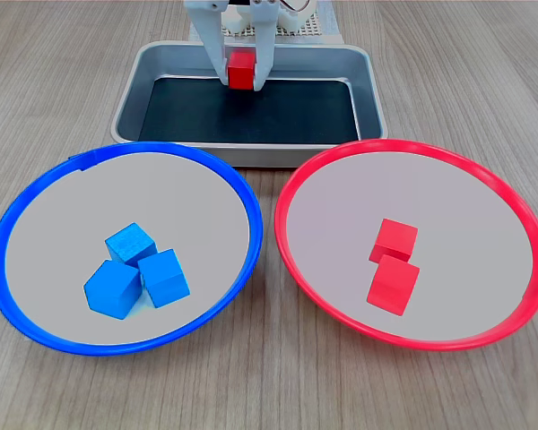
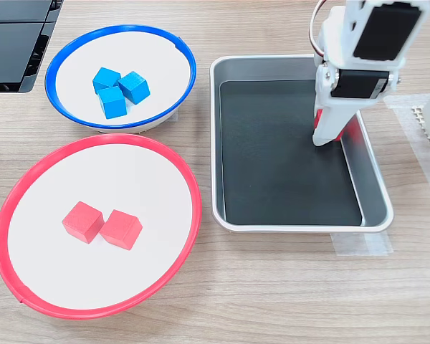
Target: Move six blocks from tray to matching dishes
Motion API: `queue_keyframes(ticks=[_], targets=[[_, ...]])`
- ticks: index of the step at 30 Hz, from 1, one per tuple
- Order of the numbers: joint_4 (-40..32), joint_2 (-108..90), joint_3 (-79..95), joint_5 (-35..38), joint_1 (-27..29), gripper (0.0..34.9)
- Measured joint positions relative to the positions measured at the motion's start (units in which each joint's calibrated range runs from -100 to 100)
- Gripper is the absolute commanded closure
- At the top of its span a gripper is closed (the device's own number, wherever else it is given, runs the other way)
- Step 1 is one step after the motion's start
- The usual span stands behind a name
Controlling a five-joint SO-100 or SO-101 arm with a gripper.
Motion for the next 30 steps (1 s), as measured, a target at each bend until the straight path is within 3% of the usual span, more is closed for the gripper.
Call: queue_keyframes(ticks=[2, 4, 8, 10, 11, 12, 15, 17, 19, 21, 27, 30], targets=[[10.20, 7.84, -13.16, -6.74, -8.85, 34.8], [17.94, 15.26, -30.49, -14.90, -12.92, 34.8], [18.52, 33.67, -67.60, -29.94, -18.41, 34.7], [14.11, 41.60, -80.85, -34.63, -19.20, 32.1], [11.42, 44.76, -84.21, -35.56, -19.82, 23.8], [9.30, 47.57, -85.48, -36.00, -20.44, 18.4], [4.16, 50.47, -85.30, -36.04, -20.53, 11.2], [-1.79, 50.98, -81.13, -35.70, -19.65, 15.2], [-3.02, 50.98, -79.40, -35.12, -19.91, 19.7], [-3.67, 48.34, -75.23, -35.07, -19.73, 34.6], [-8.24, 32.57, -59.44, -36.87, -15.75, 34.8], [-16.72, 17.99, -43.28, -41.81, -11.95, 34.8]])
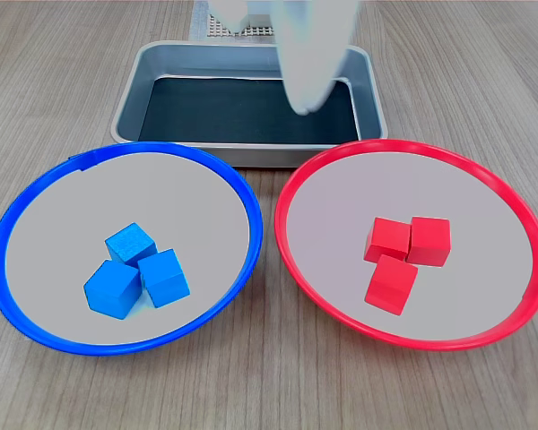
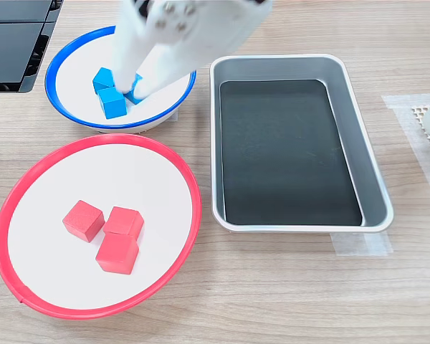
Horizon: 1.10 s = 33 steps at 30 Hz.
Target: Move six blocks from tray to matching dishes
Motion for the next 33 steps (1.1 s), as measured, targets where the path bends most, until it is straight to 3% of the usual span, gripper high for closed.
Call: queue_keyframes(ticks=[4, 6, 9, 14, 20, 33], targets=[[-16.56, -26.68, 30.85, -8.40, 2.12, 34.8], [-19.66, -48.59, 52.99, -11.23, 2.65, 34.8], [-16.56, -65.98, 66.70, -12.11, 1.15, 34.8], [-5.14, -87.81, 78.13, -12.41, 1.77, 34.8], [0.16, -91.13, 83.03, -10.60, 5.40, 34.8], [0.49, -91.56, 83.03, -10.60, 5.13, 34.6]])
